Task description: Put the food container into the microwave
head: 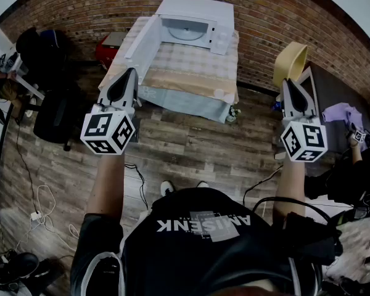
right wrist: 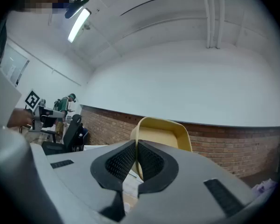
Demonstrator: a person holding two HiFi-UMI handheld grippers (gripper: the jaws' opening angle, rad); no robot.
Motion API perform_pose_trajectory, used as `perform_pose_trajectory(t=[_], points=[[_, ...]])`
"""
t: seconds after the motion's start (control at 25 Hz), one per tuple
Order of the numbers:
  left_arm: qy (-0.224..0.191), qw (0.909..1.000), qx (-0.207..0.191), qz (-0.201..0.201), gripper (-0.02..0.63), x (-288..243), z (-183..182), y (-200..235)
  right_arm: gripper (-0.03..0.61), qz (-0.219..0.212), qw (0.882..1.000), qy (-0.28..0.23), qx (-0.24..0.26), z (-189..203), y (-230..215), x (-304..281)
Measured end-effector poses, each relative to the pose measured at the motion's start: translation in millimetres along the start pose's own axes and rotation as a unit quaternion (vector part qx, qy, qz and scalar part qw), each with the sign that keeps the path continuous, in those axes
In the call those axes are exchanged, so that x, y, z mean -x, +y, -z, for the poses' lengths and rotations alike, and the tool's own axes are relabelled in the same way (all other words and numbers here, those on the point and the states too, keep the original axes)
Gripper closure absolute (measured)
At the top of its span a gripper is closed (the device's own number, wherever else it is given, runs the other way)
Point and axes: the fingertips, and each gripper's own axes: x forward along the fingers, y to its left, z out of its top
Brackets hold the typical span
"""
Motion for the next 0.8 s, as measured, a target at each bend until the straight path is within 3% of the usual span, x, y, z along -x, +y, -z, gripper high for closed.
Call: perform_pose_trajectory(t=[0.44, 0.8], points=[[0.010, 0.9998, -0.001, -0.018, 0.603, 3.2, 6.0, 1.4, 0.529, -0.002, 1.000, -0.002, -0.015, 5.1, -0.9, -5.5], [0.008, 0.9991, 0.029, -0.031, 0.603, 4.0, 15.7, 9.7, 0.529, -0.003, 1.000, -0.015, -0.010, -6.0, 19.6, -6.0]])
